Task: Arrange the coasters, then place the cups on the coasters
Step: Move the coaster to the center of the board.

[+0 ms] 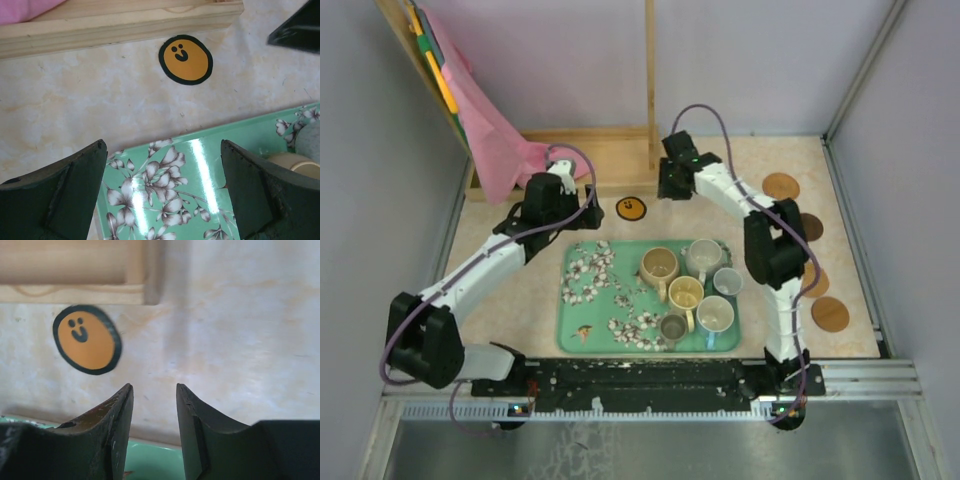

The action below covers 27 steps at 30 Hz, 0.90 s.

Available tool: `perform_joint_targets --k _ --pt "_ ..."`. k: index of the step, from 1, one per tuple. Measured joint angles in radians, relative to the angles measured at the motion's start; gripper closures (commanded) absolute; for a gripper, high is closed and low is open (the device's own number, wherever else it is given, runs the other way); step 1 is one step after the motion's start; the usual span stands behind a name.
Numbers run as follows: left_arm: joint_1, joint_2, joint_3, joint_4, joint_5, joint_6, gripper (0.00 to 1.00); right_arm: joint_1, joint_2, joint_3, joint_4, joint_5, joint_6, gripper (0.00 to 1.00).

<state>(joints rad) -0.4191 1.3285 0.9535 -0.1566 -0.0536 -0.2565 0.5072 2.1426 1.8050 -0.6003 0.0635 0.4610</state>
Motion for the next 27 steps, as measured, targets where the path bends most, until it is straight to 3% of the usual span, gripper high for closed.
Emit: perform_joint_targets --k 9,19,27 --pt "-0.032 0.158 0.097 0.021 0.032 -0.009 0.01 -0.184 -0.278 -0.24 0.068 0.029 -0.023 0.59" --pt "-0.094 0.407 0.296 0.038 0.038 -0.016 0.02 -0.302 -0.392 -0.408 0.082 0.04 -0.05 0.58" --pt "-0.142 0.598 0.451 0.022 0.035 -0.016 0.02 -0.32 -0.459 -0.457 0.087 0.035 -0.048 0.58"
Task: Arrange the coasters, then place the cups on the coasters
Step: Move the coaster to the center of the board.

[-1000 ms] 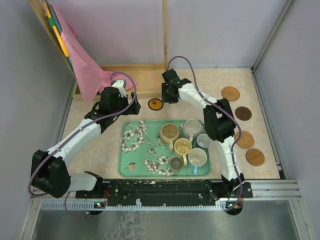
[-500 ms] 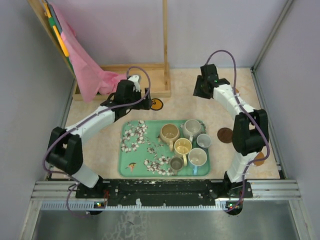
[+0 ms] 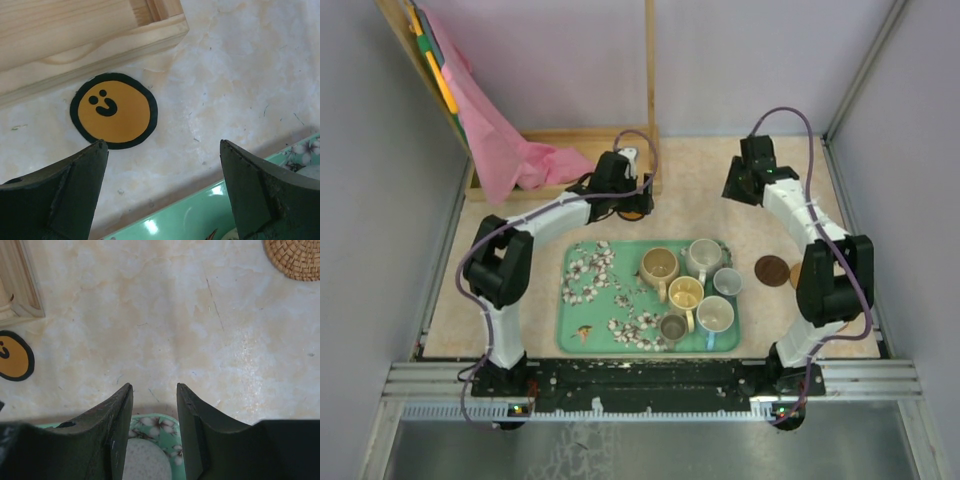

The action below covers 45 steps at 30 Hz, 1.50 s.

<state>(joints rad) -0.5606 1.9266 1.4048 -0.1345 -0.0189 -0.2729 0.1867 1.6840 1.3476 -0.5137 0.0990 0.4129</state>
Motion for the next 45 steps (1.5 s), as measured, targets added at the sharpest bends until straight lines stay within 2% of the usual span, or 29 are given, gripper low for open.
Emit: perform_joint_targets --k 5,23,37,45 --pt "-0.016 0.084 0.074 -0.045 -0.019 -0.006 0.01 0.0 -0.032 -0.016 0.012 0.0 0.0 0.58" --pt "-0.016 0.238 0.209 -0.148 -0.13 -0.018 0.01 0.0 -0.035 -0.052 0.02 -0.022 0.007 0.58" --pt "-0.016 0.279 0.243 -0.181 -0.226 -0.022 0.01 0.0 -0.035 -0.052 0.02 -0.036 0.009 0.58" --pt "-0.016 0.327 0.317 -0.206 -0.259 -0.023 0.01 0.0 -0.035 -0.054 0.022 -0.042 0.009 0.58"
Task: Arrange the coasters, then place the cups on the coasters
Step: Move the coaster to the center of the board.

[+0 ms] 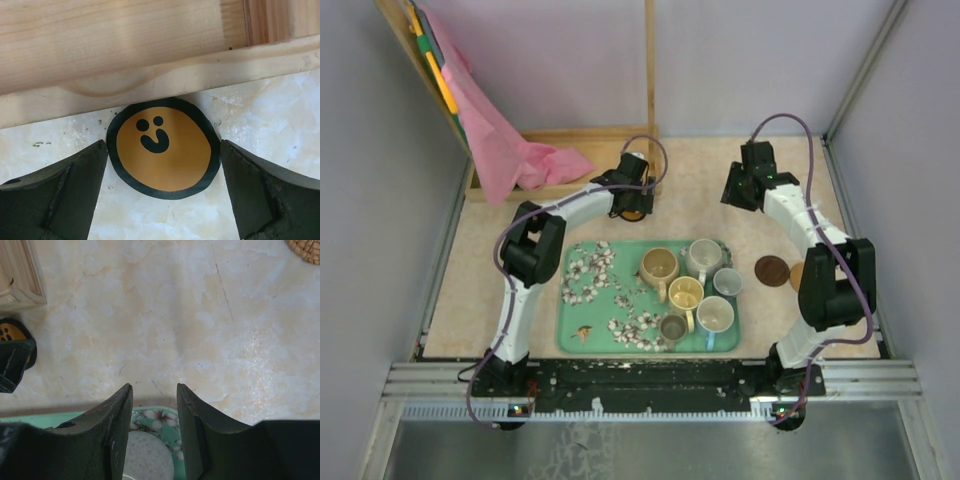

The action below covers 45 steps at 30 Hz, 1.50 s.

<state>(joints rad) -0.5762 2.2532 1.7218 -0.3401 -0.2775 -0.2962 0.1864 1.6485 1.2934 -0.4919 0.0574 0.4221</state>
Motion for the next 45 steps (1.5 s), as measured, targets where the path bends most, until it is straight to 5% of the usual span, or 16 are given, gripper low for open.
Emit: perform_joint_targets --k 10,18,45 --pt "-0.001 0.011 0.012 -0.03 -0.071 -0.049 0.01 0.0 0.0 -0.011 0.013 -0.003 0.0 0.58" --pt "0.013 -0.068 -0.122 0.005 -0.105 -0.097 0.01 0.0 0.0 -0.011 0.027 -0.02 0.009 0.58" --pt "0.251 -0.234 -0.36 0.027 -0.079 -0.116 0.01 0.0 0.002 -0.024 0.051 -0.06 0.028 0.58"
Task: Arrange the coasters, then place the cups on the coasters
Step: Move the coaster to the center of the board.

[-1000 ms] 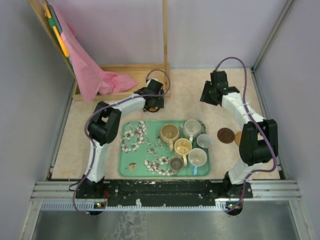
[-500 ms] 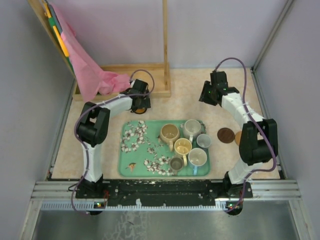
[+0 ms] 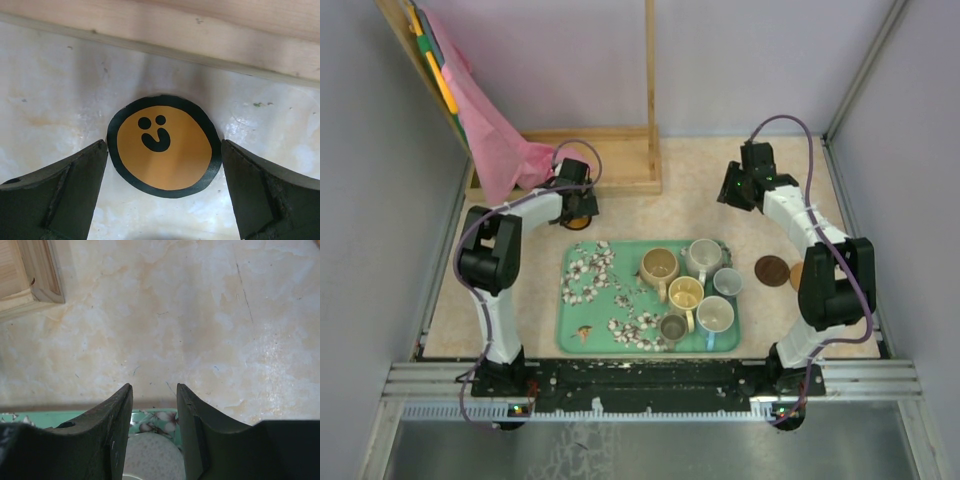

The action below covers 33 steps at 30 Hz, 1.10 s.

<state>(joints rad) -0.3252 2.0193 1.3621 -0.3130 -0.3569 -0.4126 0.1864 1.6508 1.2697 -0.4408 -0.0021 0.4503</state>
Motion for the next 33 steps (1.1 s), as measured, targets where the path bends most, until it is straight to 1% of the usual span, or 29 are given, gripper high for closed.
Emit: perform_joint_targets --k 14,28,33 --pt "0.05 -0.023 -0.03 -0.002 0.006 -0.002 0.0 0.0 0.0 -0.006 0.01 -0.004 0.007 0.58" --pt "0.06 -0.027 -0.03 -0.009 0.01 -0.002 0.0 0.0 0.002 -0.026 0.011 -0.005 0.007 0.58" --pt "0.064 -0.027 -0.018 -0.038 0.018 -0.002 0.0 0.0 0.002 -0.026 0.011 -0.004 0.007 0.58"
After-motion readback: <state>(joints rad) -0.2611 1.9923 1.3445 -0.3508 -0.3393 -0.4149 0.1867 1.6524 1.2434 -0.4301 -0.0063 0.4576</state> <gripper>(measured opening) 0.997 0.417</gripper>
